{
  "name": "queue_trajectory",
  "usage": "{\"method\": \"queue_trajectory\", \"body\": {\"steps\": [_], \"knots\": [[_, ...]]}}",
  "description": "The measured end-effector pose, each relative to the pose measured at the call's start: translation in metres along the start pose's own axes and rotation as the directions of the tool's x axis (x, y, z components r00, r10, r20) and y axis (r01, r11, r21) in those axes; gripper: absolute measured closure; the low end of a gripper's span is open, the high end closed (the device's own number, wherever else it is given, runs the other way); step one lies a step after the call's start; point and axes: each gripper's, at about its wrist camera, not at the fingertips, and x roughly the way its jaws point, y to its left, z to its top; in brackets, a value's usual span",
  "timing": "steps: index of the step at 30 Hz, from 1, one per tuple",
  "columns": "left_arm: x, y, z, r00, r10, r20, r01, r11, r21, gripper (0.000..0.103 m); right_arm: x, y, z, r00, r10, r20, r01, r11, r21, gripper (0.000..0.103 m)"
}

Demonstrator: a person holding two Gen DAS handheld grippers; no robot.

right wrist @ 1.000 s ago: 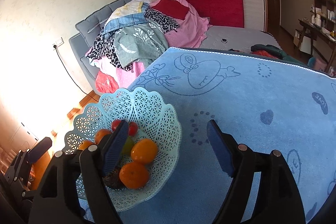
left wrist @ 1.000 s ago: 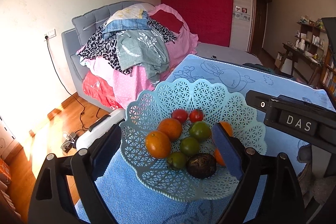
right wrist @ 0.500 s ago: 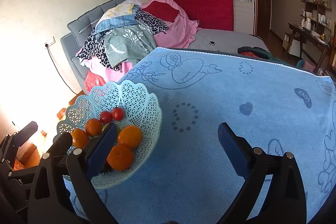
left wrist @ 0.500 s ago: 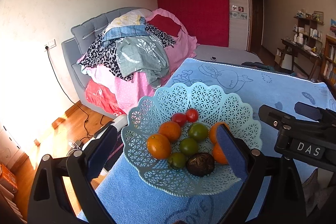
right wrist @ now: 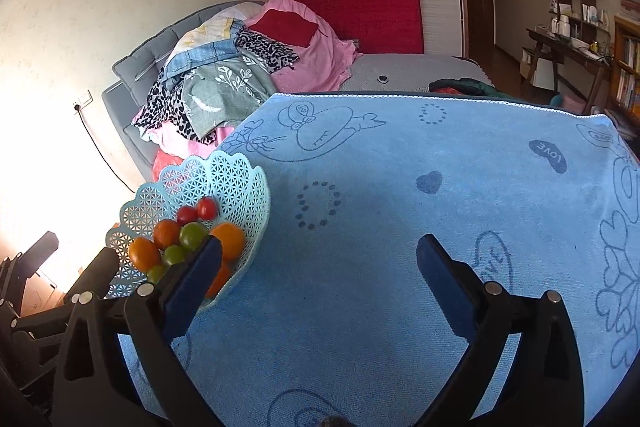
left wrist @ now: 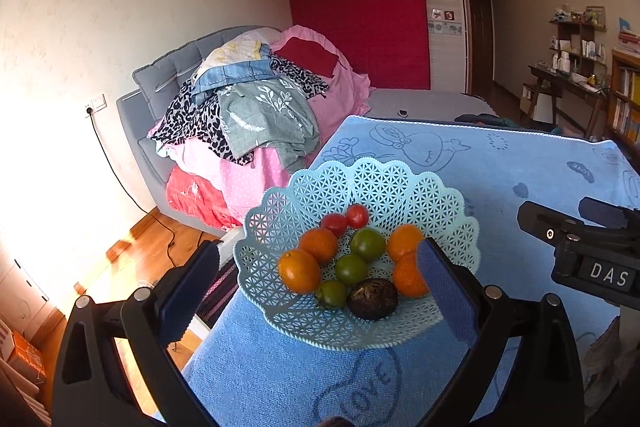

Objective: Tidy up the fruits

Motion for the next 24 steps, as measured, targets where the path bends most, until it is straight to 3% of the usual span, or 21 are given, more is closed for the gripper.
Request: {"method": "queue_trajectory", "body": {"steps": [16, 24], "knots": [[-0.011, 0.013, -0.019, 0.997, 0.075, -0.022, -0.074, 0.996, 0.040, 0.005, -0.013, 0.011, -0.023, 1.000, -0.004, -0.002, 0.004, 0.997, -0.076, 0.003], [-0.015, 0.014, -0.019, 0.997, 0.072, -0.029, -0.071, 0.997, 0.036, 0.005, -0.021, 0.029, -0.031, 1.000, -0.002, 0.007, 0.004, 0.987, -0.159, 0.003]]}}
